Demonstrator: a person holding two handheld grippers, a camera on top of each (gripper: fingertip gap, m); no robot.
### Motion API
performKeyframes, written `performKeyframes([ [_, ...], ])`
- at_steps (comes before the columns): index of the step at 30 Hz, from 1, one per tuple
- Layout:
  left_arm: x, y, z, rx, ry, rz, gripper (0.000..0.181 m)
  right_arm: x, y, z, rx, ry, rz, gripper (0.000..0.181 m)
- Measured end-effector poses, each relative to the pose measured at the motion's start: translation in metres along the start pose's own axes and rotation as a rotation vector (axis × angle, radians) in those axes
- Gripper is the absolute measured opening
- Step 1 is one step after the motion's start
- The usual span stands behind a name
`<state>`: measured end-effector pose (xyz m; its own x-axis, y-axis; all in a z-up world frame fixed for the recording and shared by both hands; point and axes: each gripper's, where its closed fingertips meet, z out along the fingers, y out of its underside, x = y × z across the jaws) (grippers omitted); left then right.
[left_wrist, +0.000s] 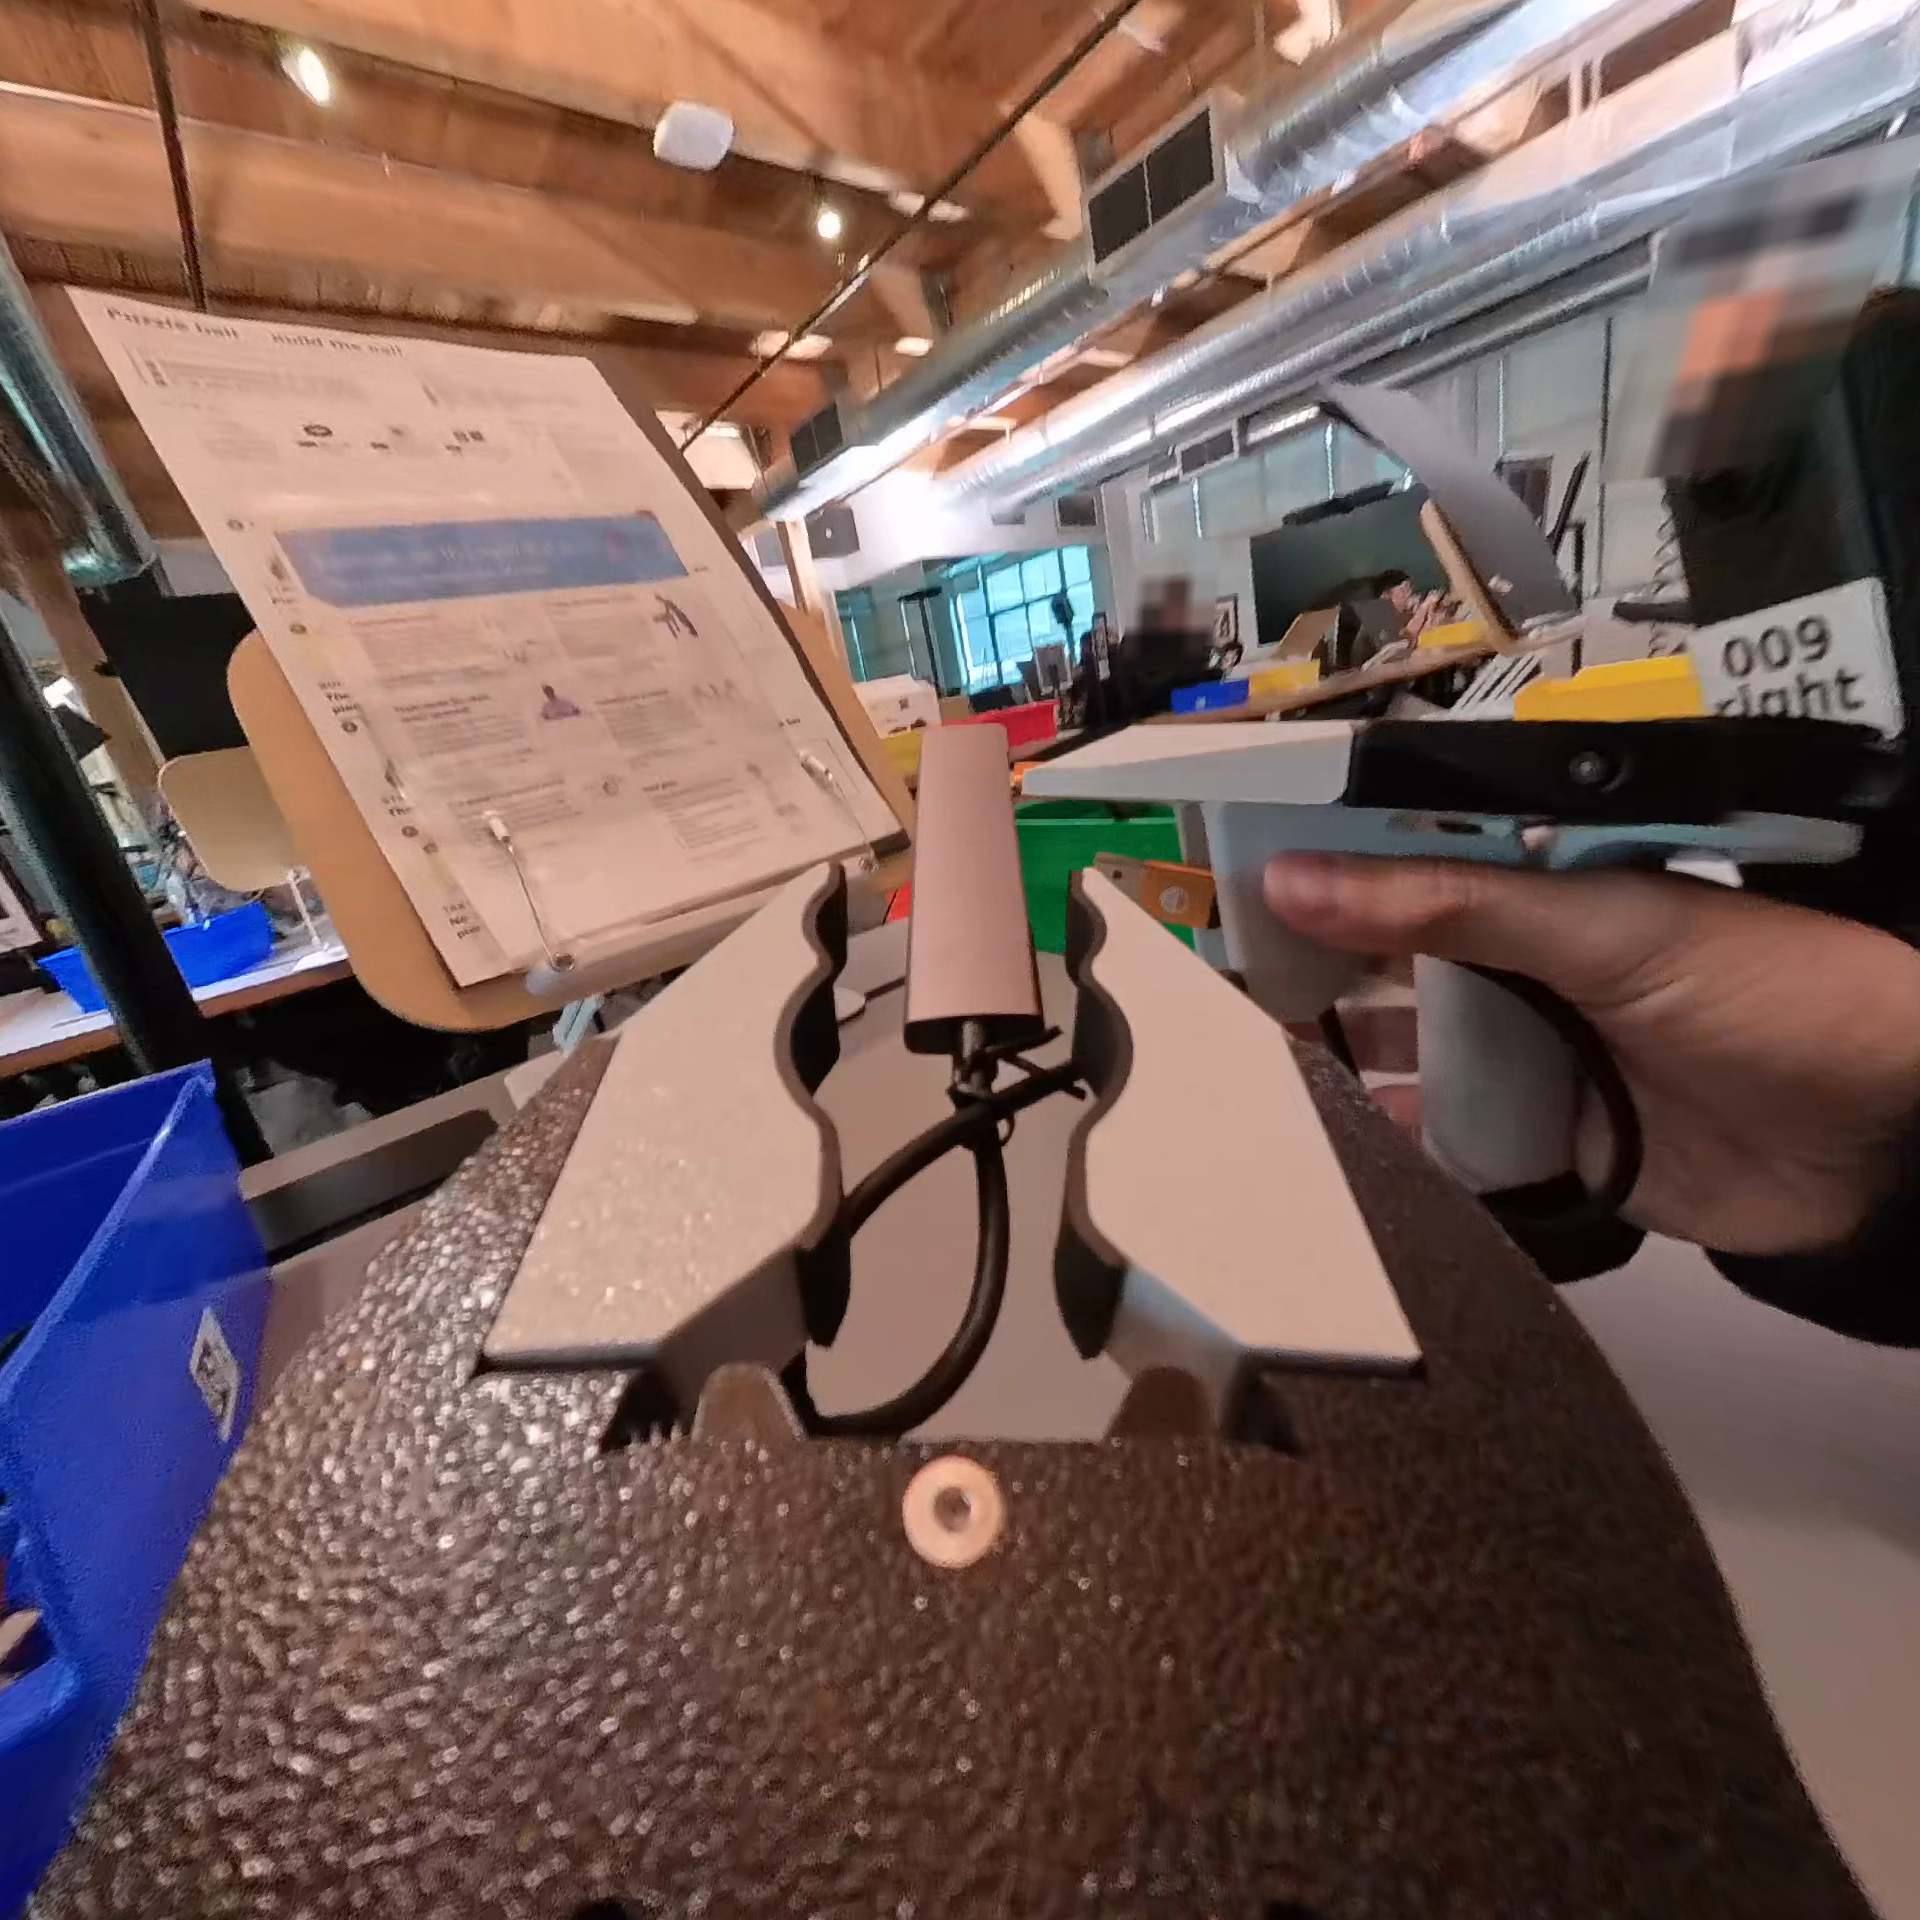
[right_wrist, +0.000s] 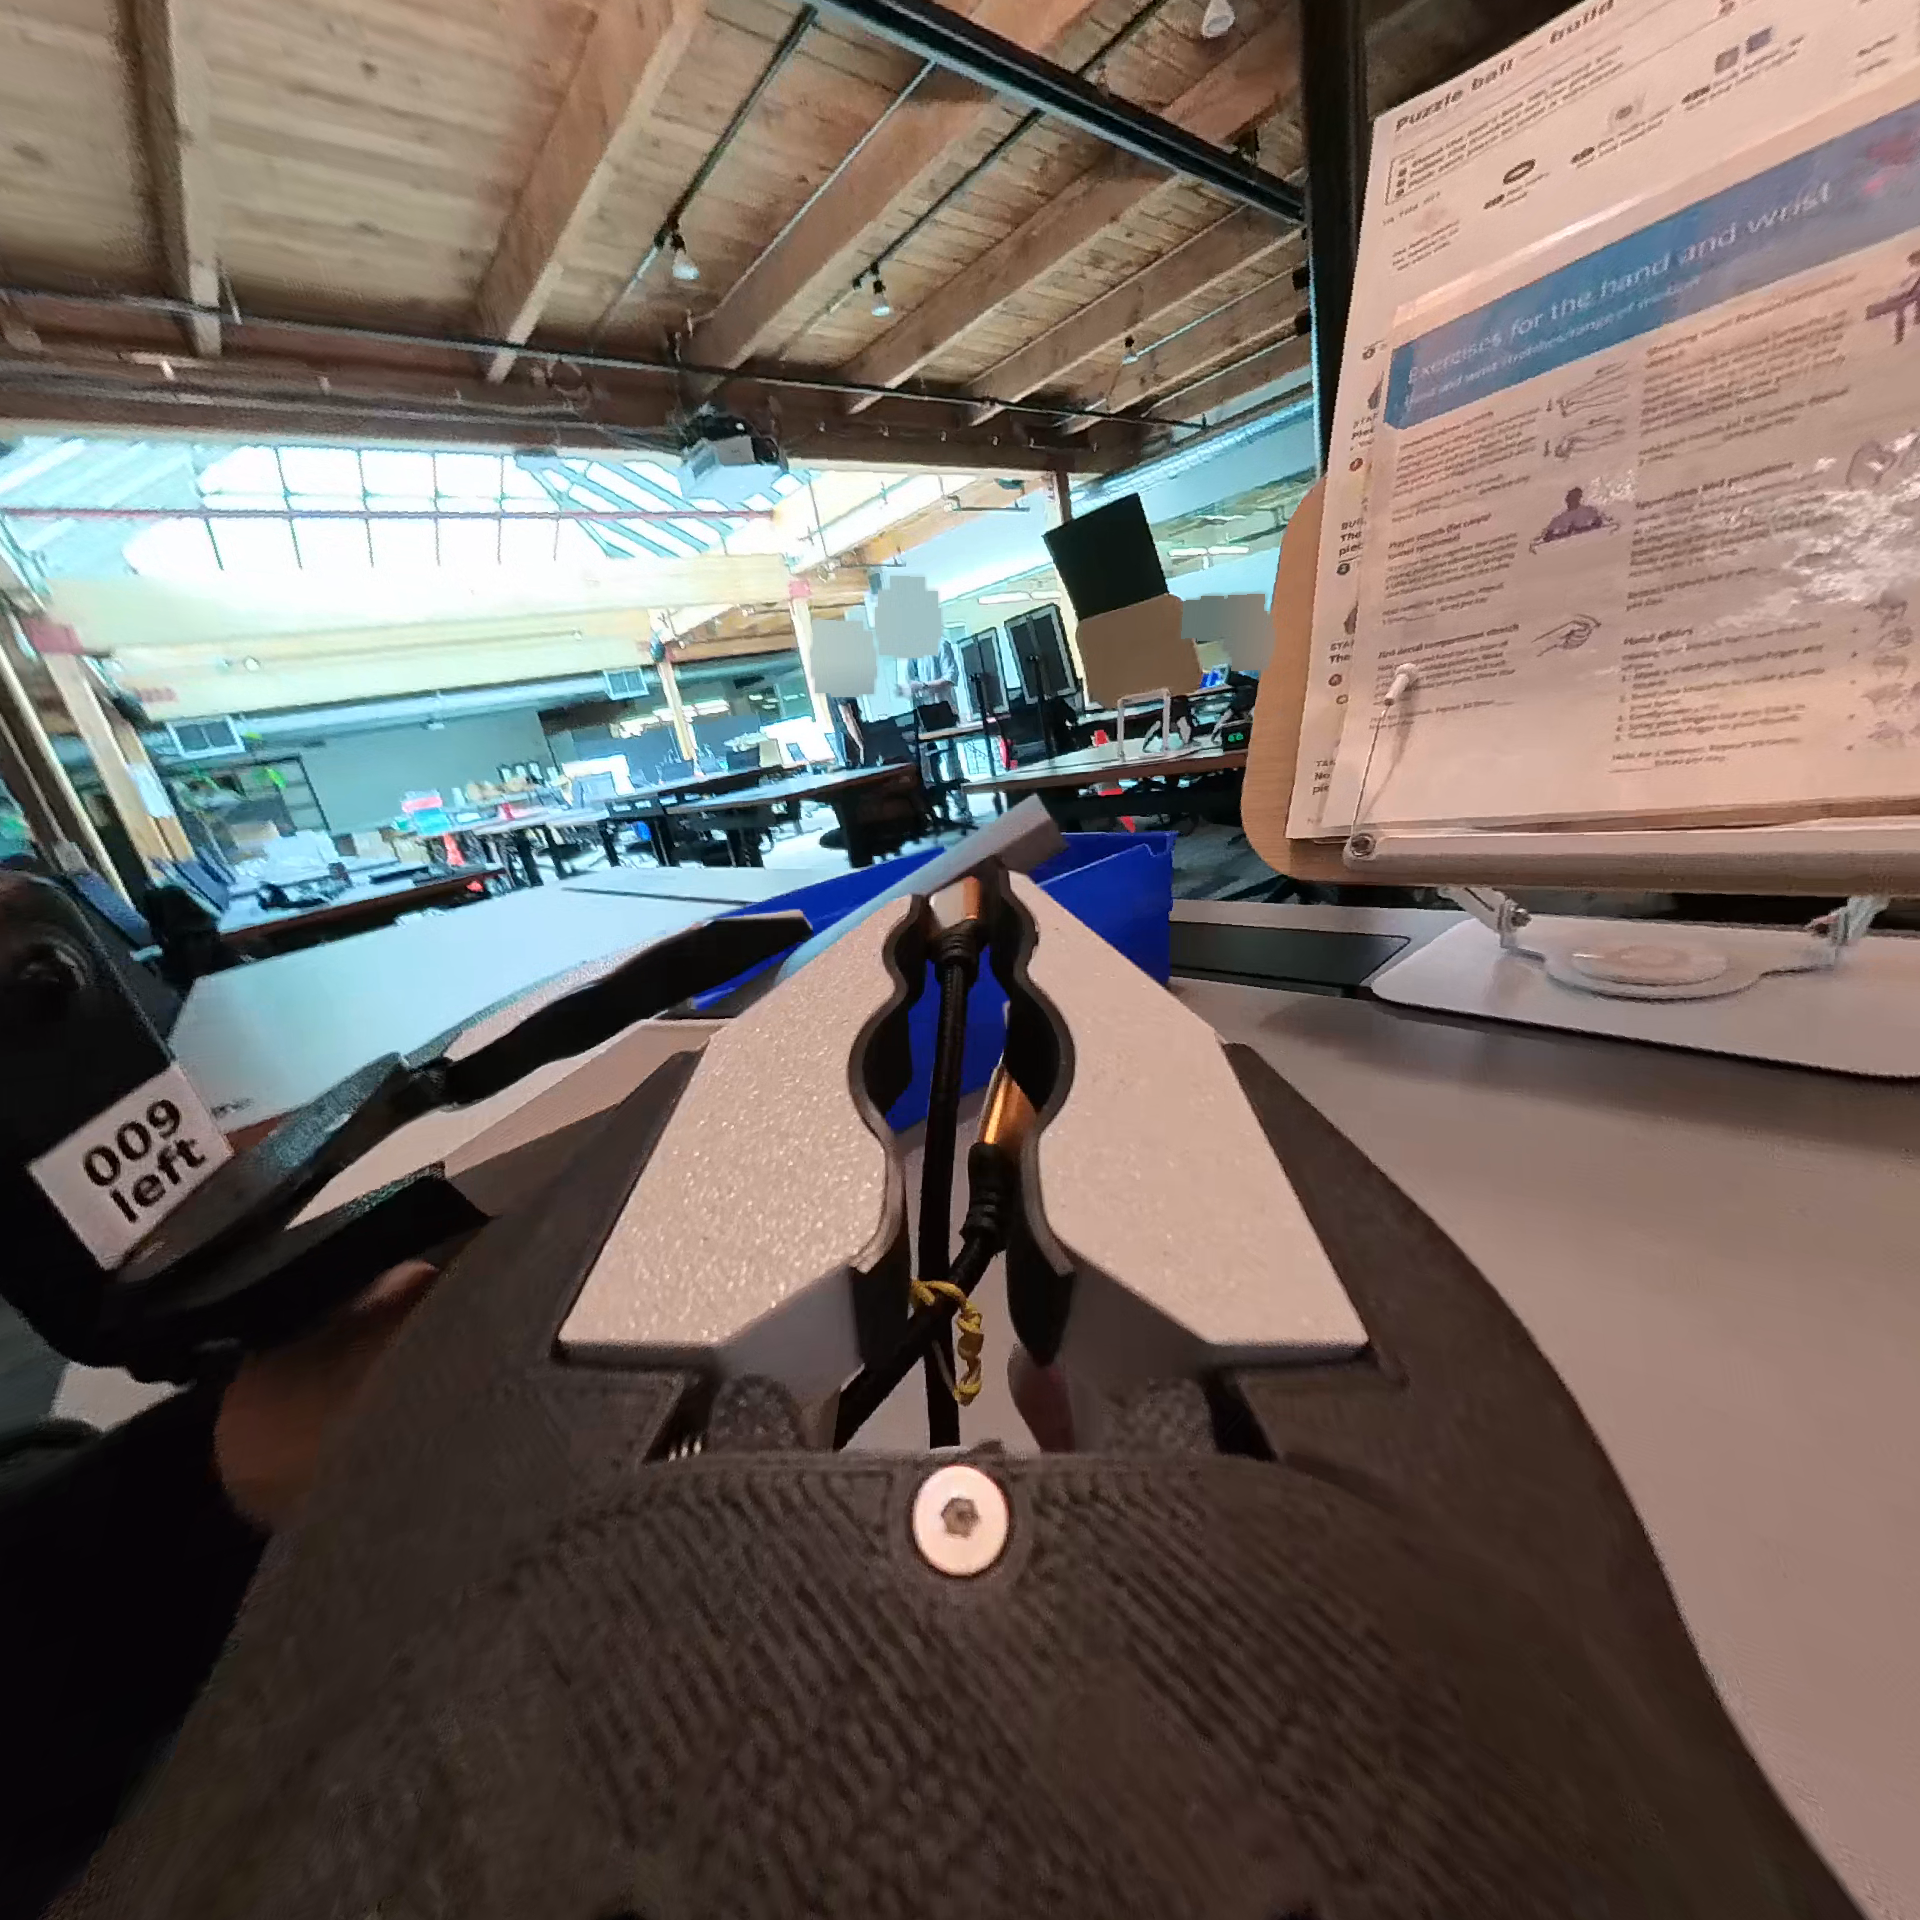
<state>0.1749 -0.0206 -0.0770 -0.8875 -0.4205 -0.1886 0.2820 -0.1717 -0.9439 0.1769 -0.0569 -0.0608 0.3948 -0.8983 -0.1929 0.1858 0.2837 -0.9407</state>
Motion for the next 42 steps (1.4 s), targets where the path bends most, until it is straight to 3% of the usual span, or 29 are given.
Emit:
performKeyframes([
  [5,-0.004,0.002,-0.001,0.012,0.003,-0.047,0.041,-0.002,-0.002,0.0,0.013,-0.018,0.088,0.009],
  [9,-0.003,0.001,-0.002,0.02,0.02,-0.061,0.031,-0.002,0.003,0.001,0.001,-0.015,0.107,0.009],
  [20,0.001,0.015,-0.003,-0.101,0.063,-0.064,0.023,-0.001,0.007,0.0,-0.019,-0.015,0.076,0.009],
  [30,0.005,0.017,-0.002,-0.146,0.072,-0.119,0.023,0.002,0.011,-0.004,-0.084,-0.004,-0.246,0.01],
  [42,-0.006,0.024,-0.005,-0.228,-0.008,-0.115,0.023,0.005,0.023,-0.001,-0.176,0.034,-0.23,0.011],
])
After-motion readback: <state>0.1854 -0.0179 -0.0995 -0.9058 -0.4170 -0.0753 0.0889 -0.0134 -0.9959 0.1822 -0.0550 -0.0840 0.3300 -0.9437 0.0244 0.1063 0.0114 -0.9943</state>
